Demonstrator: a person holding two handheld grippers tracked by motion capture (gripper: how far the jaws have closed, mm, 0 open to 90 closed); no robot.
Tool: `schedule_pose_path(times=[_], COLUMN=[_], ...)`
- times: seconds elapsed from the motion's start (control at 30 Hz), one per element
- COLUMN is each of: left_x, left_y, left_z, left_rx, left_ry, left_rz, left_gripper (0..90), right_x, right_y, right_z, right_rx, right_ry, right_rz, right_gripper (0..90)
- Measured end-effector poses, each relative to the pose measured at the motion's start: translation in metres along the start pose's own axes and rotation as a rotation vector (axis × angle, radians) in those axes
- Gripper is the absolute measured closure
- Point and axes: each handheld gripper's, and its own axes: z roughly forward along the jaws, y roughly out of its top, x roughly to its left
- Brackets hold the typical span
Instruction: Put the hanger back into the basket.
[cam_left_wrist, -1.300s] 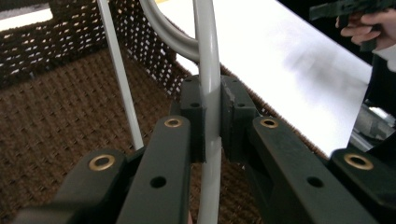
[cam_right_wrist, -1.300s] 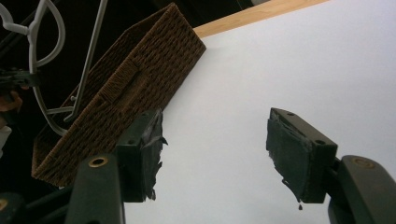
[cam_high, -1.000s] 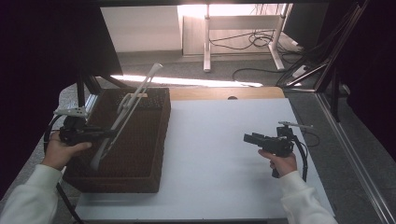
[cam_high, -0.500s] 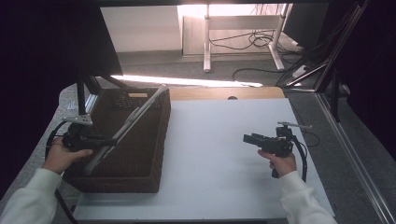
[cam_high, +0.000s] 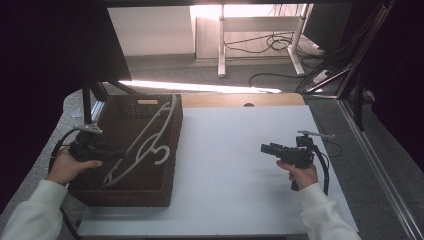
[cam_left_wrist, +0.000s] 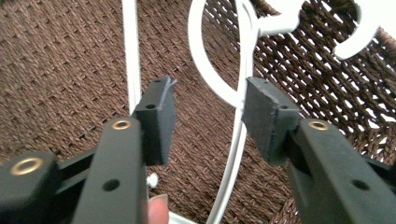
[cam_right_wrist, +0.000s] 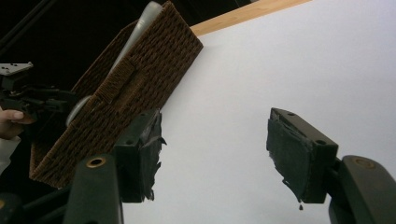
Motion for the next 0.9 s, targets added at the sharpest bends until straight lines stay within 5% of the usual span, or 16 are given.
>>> schedule_pose_path(times=[0.3, 0.63, 0.77, 0.9], left_x=[-0.011, -0.031, -0.053, -0.071], left_y=[0.006, 0.014, 0.018, 0.021], left_z=[0.000, -0.008, -0.007, -0.002], left_rx=[-0.045, -0.179, -0.206, -0.214], left_ry=[0.019, 0.016, 0.136, 0.147], left_rz=[0.015, 0.006, 0.037, 0.055], left_gripper=[41.4, 33.8, 32.4, 31.3], right_x=[0.000, 0.000, 0.000, 0.000], right_y=[0.000, 0.001, 0.001, 0.002], right_z=[-0.001, -0.002, -0.003, -0.005], right_rx=[-0.004, -0.010, -0.006, -0.005], right_ry=[0.002, -0.001, -0.012, -0.015], right_rz=[0.004, -0.001, -0.017, -0.032], right_gripper=[35.7, 35.6, 35.4, 35.0])
